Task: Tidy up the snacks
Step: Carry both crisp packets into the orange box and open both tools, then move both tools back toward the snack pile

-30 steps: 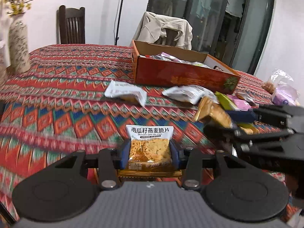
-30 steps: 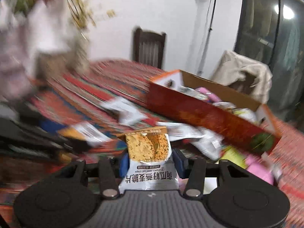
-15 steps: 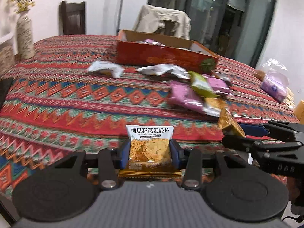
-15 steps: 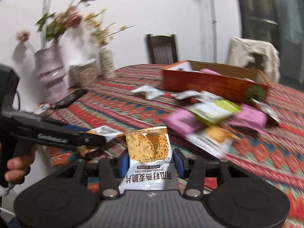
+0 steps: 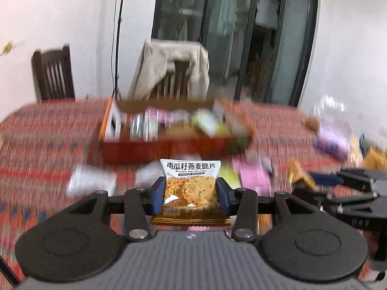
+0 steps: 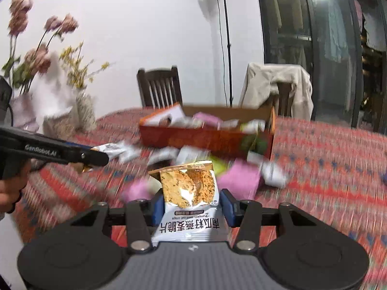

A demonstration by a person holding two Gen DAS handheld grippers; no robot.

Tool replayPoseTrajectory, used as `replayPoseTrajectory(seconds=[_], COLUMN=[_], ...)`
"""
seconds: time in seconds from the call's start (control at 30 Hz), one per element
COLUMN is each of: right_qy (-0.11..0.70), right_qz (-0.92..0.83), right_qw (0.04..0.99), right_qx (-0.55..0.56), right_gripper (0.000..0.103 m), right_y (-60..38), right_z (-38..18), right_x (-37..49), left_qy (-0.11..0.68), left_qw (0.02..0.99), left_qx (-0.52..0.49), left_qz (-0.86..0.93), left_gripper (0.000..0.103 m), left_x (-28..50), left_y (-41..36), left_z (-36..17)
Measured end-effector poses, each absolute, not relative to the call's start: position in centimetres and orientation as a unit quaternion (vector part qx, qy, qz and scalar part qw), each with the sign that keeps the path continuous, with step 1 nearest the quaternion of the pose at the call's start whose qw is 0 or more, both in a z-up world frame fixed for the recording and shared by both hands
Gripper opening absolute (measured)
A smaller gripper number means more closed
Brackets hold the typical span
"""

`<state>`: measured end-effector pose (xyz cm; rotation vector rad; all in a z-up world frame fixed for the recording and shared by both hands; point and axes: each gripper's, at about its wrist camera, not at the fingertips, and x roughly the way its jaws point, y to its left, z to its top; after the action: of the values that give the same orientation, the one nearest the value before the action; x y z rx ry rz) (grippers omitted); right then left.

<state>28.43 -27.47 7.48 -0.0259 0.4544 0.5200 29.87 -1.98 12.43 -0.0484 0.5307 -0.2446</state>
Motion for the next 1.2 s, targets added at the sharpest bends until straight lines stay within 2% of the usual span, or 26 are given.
replayPoseTrajectory(seconds=[0.1, 0.33, 0.43, 0.47, 0.5, 0.53, 0.6, 0.93, 1.0, 1.13, 1.2], right_qy=[0.217, 0.283, 0.327, 0.342, 0.354, 0.359, 0.358, 0.325, 0.312, 0.274, 0.255], right_qz=[0.272, 0.226, 0.205, 0.2, 0.193, 0.188, 0.173, 0.171, 0.17, 0.167, 0.161], right_qw=[0.937, 0.932, 0.923, 0.918, 0.915, 0.914, 0.917, 0.93, 0.935, 0.947, 0.953], right_qx=[-0.01, -0.012, -0.006, 0.005, 0.013, 0.019, 0.024, 0.004, -0.002, -0.016, -0.009], right_gripper=[0.047, 0.047, 0.049, 0.05, 0.053, 0.063, 0.07, 0.072, 0.072, 0.085, 0.087], right_y=[-27.1, -23.1, -21.3, -21.0, -20.6, -20.3, -19.9, -20.6, -21.4, -24.0, -25.7], right_z=[9.6, 10.1, 8.6, 8.0, 7.5, 7.2, 6.9, 9.7, 11.1, 14.0, 15.0], right_x=[34.3, 51.7, 58.2, 60.0, 61.7, 62.7, 63.9, 61.6, 59.7, 53.7, 49.9], left_qy=[0.257, 0.307, 0.324, 0.332, 0.338, 0.336, 0.326, 0.301, 0.291, 0.271, 0.257], left_qw=[0.959, 0.945, 0.94, 0.937, 0.935, 0.936, 0.94, 0.95, 0.954, 0.961, 0.965], left_qx=[-0.024, -0.041, -0.046, -0.044, -0.041, -0.038, -0.035, -0.026, -0.019, -0.014, -0.014], left_qz=[-0.12, -0.109, -0.096, -0.099, -0.101, -0.097, -0.097, -0.074, -0.074, -0.051, -0.042], left_gripper=[0.045, 0.045, 0.058, 0.067, 0.072, 0.072, 0.074, 0.076, 0.083, 0.086, 0.086], left_x=[36.7, 51.5, 55.4, 56.3, 56.9, 57.2, 57.1, 53.3, 50.8, 43.9, 40.0], left_y=[-2.2, -3.3, -3.0, -2.8, -2.5, -2.3, -1.6, 1.2, 1.4, 1.9, 2.1], left_z=[13.0, 11.5, 10.1, 9.6, 9.2, 8.9, 9.0, 12.9, 14.2, 15.1, 15.2])
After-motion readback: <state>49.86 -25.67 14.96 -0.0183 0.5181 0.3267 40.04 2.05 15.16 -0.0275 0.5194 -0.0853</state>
